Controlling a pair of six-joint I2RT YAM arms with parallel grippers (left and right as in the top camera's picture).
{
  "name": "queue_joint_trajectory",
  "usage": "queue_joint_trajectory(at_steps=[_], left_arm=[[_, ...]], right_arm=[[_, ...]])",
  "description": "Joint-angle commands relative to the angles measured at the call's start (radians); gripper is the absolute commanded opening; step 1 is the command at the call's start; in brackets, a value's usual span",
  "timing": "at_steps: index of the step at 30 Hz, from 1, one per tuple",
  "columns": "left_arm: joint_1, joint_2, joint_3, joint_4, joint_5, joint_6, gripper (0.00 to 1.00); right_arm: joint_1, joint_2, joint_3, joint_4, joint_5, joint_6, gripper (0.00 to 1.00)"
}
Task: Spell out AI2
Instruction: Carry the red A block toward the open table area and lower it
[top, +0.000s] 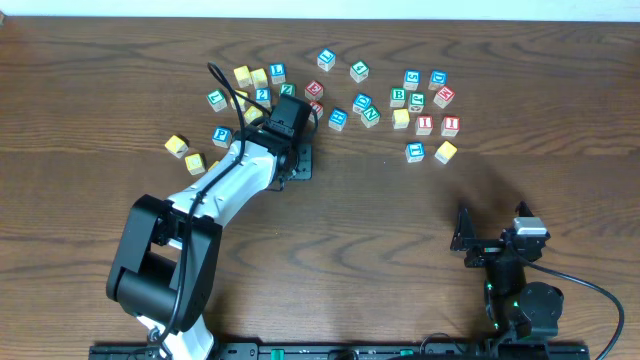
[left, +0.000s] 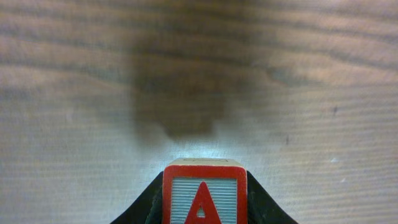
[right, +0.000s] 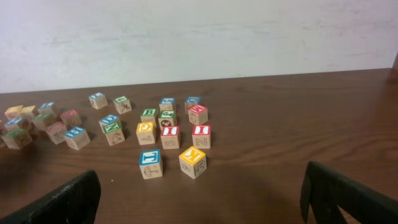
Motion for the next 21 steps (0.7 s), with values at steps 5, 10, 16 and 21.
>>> queue_joint_trajectory(at_steps=[5, 10, 16, 21], left_arm=[[0.002, 0.021, -0.014, 0.024, -0.031, 0.025, 0.08], [0.003, 0.047, -0.013, 0.029, -0.031, 0.025, 0.08], [0.003, 0.057, -0.013, 0.034, -0.031, 0.025, 0.09], [0.003, 0.058, -0.013, 0.034, -0.031, 0.025, 0.17]], right_arm=[[0.014, -0.005, -0.004, -0.001, 0.011, -0.008, 0.99], [0.014, -0.005, -0.004, -0.001, 0.008, 0.019, 0.99], [0.014, -0.005, -0.004, -0.001, 0.008, 0.026, 0.99], [0.014, -0.005, -0.004, 0.000, -0.009, 0.031, 0.99]])
